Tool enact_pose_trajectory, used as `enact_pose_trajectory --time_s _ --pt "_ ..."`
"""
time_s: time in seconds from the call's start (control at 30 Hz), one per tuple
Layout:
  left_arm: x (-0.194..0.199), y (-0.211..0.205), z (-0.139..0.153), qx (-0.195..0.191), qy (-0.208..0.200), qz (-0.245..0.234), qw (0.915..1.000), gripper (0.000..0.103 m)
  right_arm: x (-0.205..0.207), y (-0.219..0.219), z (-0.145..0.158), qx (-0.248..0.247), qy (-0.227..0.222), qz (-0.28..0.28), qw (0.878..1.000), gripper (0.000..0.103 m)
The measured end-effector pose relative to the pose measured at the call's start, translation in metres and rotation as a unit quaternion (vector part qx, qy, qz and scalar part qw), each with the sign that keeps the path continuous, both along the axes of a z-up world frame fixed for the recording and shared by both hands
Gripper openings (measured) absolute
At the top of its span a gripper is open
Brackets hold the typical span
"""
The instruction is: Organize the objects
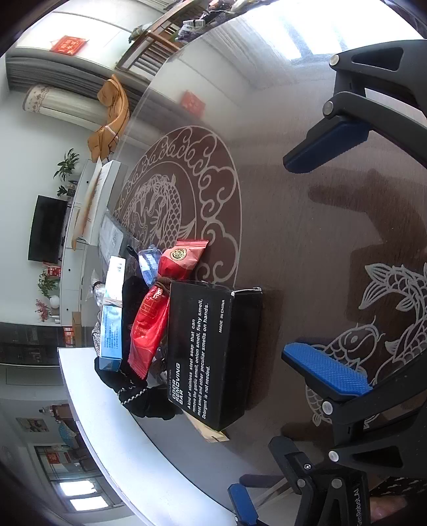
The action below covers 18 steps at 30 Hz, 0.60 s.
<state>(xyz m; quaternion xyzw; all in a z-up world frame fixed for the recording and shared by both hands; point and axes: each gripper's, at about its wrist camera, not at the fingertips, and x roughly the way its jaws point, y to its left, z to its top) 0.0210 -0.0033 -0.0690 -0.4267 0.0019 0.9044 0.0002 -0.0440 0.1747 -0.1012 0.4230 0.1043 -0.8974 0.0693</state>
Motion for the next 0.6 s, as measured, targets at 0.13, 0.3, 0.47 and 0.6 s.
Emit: enact_pose_trajectory --time_s 0.13,0.3,0.47,0.6 --pt "0.0 -0.001 0.001 0.001 0.001 -0.001 1.0 0.103 -0.004 0.004 -0.002 -0.013 -0.008 -0.002 1.0 0.103" --pt "0.001 -0.002 0.003 0.002 0.001 0.0 1.0 0.103 -0.011 0.013 -0.006 -0.051 -0.036 -0.006 0.998 0.103" --pt "0.002 -0.002 0.002 0.002 0.005 0.001 1.0 0.103 -0.013 0.012 -0.006 -0.05 -0.035 -0.009 0.998 0.103" --pt "0.002 -0.002 0.002 0.002 0.006 0.001 1.0 0.103 -0.013 0.012 -0.007 -0.05 -0.035 -0.009 0.998 0.103"
